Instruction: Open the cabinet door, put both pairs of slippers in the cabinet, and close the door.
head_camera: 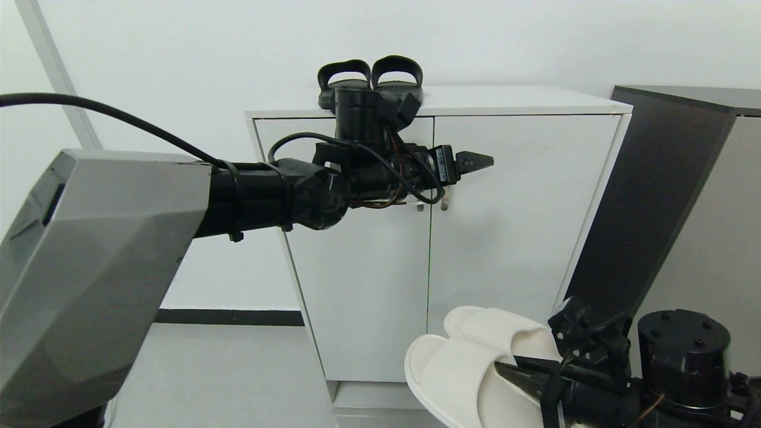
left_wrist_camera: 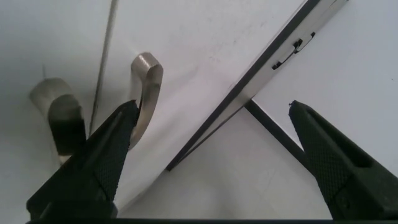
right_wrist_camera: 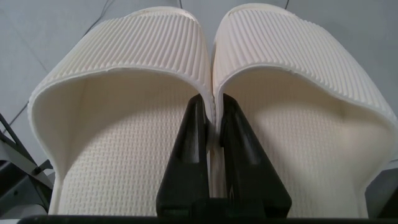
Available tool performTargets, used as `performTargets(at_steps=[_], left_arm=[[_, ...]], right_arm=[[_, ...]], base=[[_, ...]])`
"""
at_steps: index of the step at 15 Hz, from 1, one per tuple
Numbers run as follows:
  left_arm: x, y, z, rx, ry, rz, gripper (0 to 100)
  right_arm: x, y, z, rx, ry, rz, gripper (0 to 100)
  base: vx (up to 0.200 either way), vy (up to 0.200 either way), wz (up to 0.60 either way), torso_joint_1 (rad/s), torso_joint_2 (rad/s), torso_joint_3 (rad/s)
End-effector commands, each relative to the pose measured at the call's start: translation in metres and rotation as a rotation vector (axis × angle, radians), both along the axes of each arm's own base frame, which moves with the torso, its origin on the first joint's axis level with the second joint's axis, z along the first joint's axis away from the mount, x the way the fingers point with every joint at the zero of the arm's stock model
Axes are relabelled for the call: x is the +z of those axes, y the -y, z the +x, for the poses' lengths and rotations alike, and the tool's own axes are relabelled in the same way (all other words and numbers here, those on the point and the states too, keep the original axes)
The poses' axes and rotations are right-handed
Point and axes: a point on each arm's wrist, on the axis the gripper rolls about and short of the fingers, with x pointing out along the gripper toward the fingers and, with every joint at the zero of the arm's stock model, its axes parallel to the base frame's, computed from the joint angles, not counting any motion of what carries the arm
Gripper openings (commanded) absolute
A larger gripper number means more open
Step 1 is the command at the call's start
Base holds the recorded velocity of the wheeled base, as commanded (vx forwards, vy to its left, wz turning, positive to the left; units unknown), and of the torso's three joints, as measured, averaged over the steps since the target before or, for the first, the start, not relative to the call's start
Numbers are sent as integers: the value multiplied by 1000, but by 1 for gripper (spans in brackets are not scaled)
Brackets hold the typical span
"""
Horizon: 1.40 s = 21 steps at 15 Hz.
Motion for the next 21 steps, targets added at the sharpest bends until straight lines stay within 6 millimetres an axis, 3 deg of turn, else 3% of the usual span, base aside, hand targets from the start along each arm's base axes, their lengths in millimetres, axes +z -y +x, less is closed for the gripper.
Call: performTargets(at_steps=[1, 10, 18, 21], left_arm=[[-2, 2, 0, -3, -6, 3, 0], [-6, 2, -16, -23, -40, 24, 0], [17, -11, -77, -74, -54, -12, 0], [20, -20, -89, -71, -57, -8, 0]], right_arm=[[0, 0, 0, 1, 0, 1, 0], [-2, 1, -4, 26, -8, 2, 0], [-8, 4, -22, 125, 18, 6, 0], [-11, 3, -25, 138, 12, -6, 0]], base=[[0, 0, 0, 0, 0, 0], [0, 0, 0, 0, 0, 0], [0, 0, 0, 0, 0, 0], [0, 0, 0, 0, 0, 0]])
